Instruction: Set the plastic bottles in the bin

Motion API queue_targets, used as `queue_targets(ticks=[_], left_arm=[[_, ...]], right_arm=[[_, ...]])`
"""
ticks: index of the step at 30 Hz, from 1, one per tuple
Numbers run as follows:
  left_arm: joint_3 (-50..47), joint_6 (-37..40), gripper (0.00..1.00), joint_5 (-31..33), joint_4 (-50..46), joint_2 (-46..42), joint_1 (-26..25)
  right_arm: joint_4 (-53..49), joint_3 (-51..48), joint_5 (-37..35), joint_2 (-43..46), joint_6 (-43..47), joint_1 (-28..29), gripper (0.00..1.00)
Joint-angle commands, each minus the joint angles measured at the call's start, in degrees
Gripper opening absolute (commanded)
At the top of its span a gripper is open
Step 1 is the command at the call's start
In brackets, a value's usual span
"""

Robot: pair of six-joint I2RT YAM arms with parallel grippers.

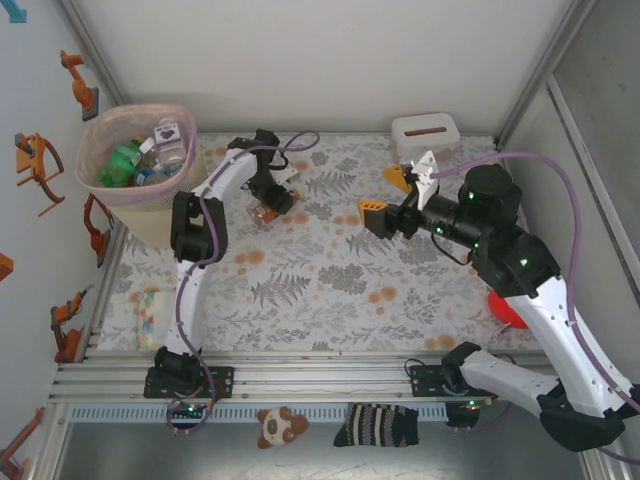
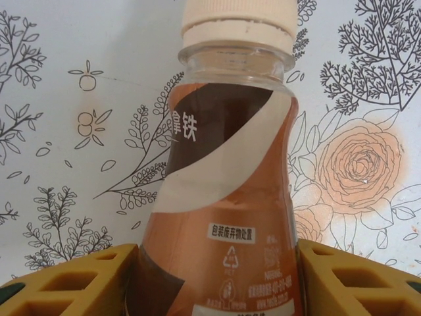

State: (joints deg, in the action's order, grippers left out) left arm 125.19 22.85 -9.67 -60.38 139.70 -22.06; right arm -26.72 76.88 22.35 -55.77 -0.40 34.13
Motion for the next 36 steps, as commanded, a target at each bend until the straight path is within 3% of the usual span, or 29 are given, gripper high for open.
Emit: queue_targets(ticks=[1,12,22,30,36], left_arm=[[0.2,-1.1,0.54,-0.8,-1.8,-6.2,-0.4],[11.3,-4.8,0.53,-3.5,-7.8,-13.2,-0.1],[20.2,-13.9,0.53,-7.7,-8.7,-22.4,2.6],[18.4,-22.2,0.51,-12.0,-7.2,-31.8,11.6],[10.2,-27.1,0.51,-14.5,-3.5,-40.5,21.7]], right_arm=[[1.1,-0.4,-0.7,0.8,-0.3,0.3,0.81],[1.5,-0.3,-0.6,0.5,-0.1,0.3,0.81],[2.2,-0.3,-0.2,0.0,0.0,0.3,0.81],[3.2,0.1,1.1,-1.5,0.0,0.3,0.81],[4.0,-0.1,2.1,-2.3,-0.4,0.4,0.80]])
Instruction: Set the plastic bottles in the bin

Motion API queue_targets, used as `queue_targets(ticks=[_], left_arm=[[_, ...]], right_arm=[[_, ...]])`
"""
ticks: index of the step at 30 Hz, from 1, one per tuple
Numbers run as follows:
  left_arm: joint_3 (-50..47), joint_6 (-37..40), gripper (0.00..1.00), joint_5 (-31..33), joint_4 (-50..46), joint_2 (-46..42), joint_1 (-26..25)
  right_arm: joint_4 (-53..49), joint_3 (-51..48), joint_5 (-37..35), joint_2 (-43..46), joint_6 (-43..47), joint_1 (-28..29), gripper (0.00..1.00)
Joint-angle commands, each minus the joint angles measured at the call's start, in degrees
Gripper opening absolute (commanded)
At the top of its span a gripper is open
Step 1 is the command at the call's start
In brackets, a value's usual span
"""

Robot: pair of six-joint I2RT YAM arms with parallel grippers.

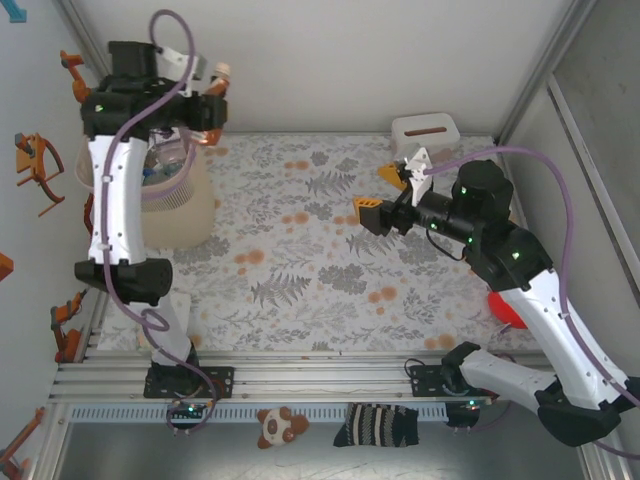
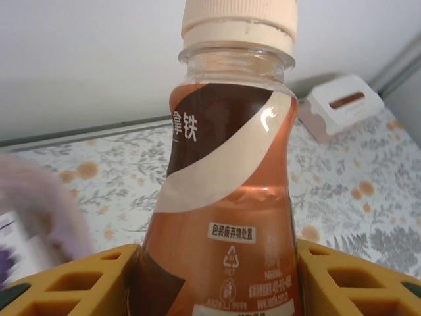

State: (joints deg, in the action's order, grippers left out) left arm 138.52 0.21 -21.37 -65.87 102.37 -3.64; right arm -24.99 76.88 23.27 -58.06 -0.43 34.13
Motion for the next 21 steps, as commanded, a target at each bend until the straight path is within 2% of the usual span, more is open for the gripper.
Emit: queue_targets(ticks=[1,5,10,15,21], left_arm=[[-5.5,-5.6,0.51,-3.2,3.2,-4.6,5.2],[-13.0,-9.1,0.51,-5.3,8.3,-9.0,12.8],[-17.5,-10.7,0.50,-7.7,10.8,-8.7,19.2],[-18.7,-10.6,0.49,-8.1,11.1,-4.2,21.5],[-22.4,-9.9,0.49,-8.5,11.2,0.7,21.8]], right_arm=[[2.3,-0.1,1.2,0.1,-0.4,0.4,0.81],[2.4,-0.5,1.1,0.2,-0.4,0.4,0.81],[2.5,-0.5,1.3,0.1,-0.5,0.3,0.80],[3.0,-1.3,1.0,0.6,-0.6,0.3,0.80],[3.6,-2.6,0.6,1.1,-1.0,0.3,0.80]])
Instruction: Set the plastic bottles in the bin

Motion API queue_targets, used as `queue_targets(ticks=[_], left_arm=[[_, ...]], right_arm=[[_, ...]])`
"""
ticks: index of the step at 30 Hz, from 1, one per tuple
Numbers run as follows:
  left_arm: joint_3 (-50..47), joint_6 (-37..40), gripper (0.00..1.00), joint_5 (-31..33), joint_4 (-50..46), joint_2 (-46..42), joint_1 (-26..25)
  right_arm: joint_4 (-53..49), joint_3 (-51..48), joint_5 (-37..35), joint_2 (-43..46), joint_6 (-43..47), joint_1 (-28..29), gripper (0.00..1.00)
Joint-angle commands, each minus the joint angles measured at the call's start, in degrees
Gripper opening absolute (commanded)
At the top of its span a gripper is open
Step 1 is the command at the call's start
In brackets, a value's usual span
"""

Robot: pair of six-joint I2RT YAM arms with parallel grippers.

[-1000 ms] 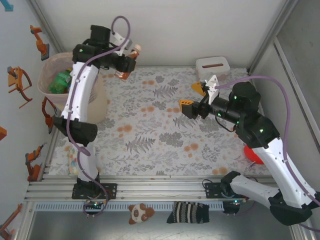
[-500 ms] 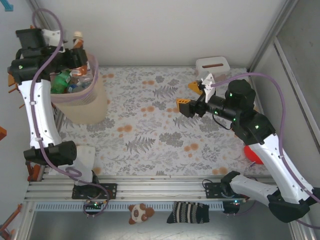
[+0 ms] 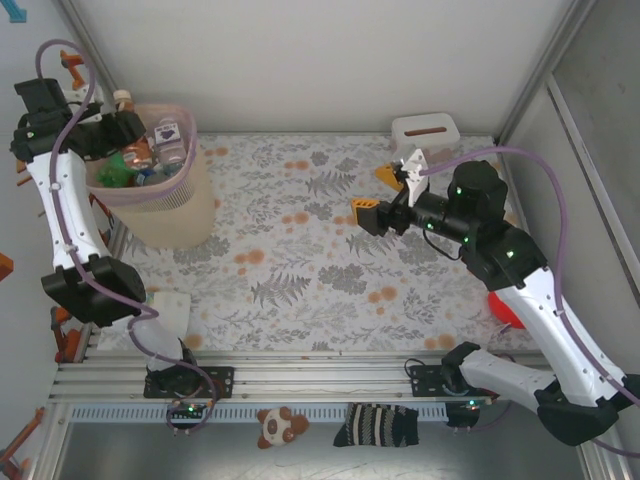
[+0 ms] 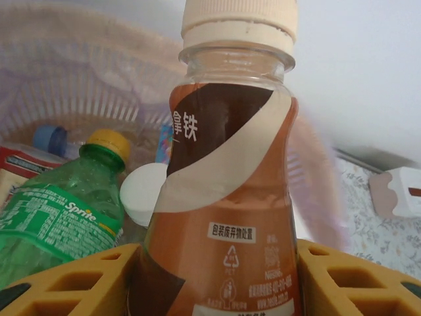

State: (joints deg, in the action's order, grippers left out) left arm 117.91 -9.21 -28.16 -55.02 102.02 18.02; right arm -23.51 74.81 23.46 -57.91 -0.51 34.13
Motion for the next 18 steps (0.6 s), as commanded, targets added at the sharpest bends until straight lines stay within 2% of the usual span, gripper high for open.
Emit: queue_targets(ticks=[1,5,10,13,18], left_arm=[[-3.1,-0.7,0.49,-1.9,0.9,1.2,0.1],[-8.8,-1.0,0.51,-2.2,3.2,0.8,-0.2],[-13.5,-1.2,0.59,-0.6,4.9,0.5,-0.3],[-14.0,-1.6,0.68,0.4,5.9,-1.0,-0.2],[-10.1,-2.5,0.76,1.8,6.3,-4.3,-0.2]], right_arm=[[2.1,-0.7,0.3,0.9,-0.9,0.3,0.80],[2.6,-1.2,0.3,1.0,-0.9,0.3,0.81],[3.0,-0.8,1.1,-0.3,-1.0,0.3,0.80],[3.2,-0.7,1.2,-0.3,-1.1,0.4,0.80],[2.8,-0.4,0.9,0.1,-1.0,0.3,0.80]])
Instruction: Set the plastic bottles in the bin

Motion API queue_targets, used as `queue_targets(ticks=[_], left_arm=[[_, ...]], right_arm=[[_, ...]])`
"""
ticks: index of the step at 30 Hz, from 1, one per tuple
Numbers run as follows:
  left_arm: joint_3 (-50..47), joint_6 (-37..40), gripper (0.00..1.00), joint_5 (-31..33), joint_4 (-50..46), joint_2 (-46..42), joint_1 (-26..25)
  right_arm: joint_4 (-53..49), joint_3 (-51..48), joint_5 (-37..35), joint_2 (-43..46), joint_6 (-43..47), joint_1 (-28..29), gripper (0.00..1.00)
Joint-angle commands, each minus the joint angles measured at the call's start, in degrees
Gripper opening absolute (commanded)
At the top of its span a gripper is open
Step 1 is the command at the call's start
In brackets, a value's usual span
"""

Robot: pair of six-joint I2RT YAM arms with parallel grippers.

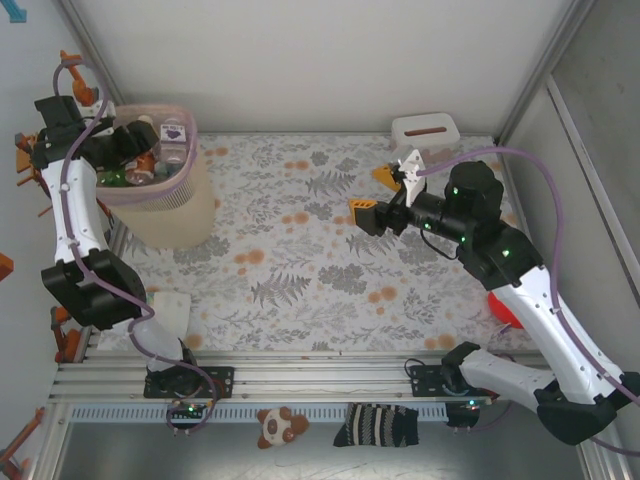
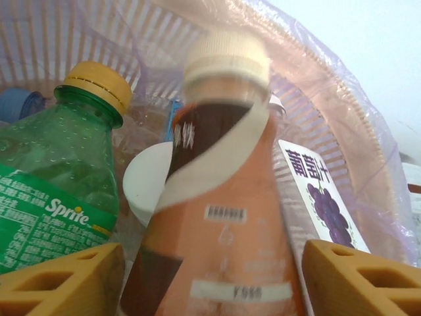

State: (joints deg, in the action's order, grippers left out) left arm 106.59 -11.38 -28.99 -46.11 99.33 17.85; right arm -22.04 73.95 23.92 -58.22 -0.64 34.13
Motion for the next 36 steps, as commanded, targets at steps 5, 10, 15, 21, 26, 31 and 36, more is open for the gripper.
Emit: queue_targets(ticks=[5,10,15,21,26,31,36], left_arm=[[4.7,-0.8,0.79,3.1,-3.1,-5.1,-0.2],[3.6,-0.4,0.79,4.4,-3.0,-9.9,-1.9],[-2.4,0.2,0.79,8.0,-1.7,-17.2,-5.7],[-18.1,-2.2,0.80,12.9,3.8,-28.8,-10.3],[-29.8,-3.1,0.86,21.1,5.9,-37.5,-17.3],[-41.3,-5.1,0.95,28.5,8.8,-43.5,-23.0],[-51.0,-6.5,0.97,35.1,12.2,-44.5,-28.9]], right_arm=[[0.9,0.4,-0.1,1.0,-0.7,0.3,0.80],[0.5,0.3,-0.5,1.4,-0.6,0.3,0.80],[-0.7,0.1,-2.6,2.4,-0.2,0.3,0.80],[-2.9,-1.4,-11.0,3.9,0.5,0.2,0.81],[-5.9,-3.6,-20.1,4.5,0.6,0.1,0.83],[-6.2,-10.0,-32.4,6.9,0.5,-0.7,0.91],[-4.0,-18.2,-39.1,9.0,-0.7,-4.6,1.00]])
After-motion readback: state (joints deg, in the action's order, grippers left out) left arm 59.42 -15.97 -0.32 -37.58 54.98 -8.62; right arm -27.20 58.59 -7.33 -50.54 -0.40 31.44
